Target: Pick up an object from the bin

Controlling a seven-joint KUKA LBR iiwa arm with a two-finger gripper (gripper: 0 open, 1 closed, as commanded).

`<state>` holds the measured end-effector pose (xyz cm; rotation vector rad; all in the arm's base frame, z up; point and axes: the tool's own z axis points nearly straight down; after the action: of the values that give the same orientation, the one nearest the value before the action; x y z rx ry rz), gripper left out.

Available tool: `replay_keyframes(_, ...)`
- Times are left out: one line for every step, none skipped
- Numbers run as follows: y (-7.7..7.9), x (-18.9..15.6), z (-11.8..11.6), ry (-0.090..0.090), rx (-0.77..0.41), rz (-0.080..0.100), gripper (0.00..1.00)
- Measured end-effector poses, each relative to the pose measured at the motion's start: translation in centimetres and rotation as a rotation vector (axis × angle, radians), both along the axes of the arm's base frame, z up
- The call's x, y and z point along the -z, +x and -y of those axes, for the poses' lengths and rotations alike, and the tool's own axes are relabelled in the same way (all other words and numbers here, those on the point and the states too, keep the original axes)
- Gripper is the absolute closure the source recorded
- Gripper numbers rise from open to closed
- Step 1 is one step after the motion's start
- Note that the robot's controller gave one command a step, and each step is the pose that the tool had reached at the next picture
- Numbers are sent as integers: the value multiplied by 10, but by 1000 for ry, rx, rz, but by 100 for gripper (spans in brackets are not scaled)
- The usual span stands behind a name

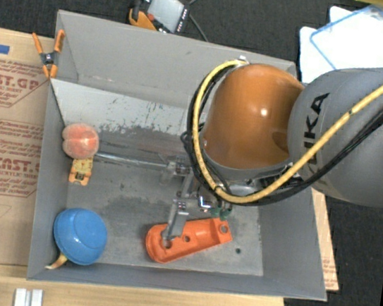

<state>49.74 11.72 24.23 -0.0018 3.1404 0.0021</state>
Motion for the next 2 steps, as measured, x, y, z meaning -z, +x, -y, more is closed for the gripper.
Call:
replay_keyframes(0, 0, 0, 0, 0, 0, 0)
replay_keyframes(20, 18, -18, 2, 129, 1, 0)
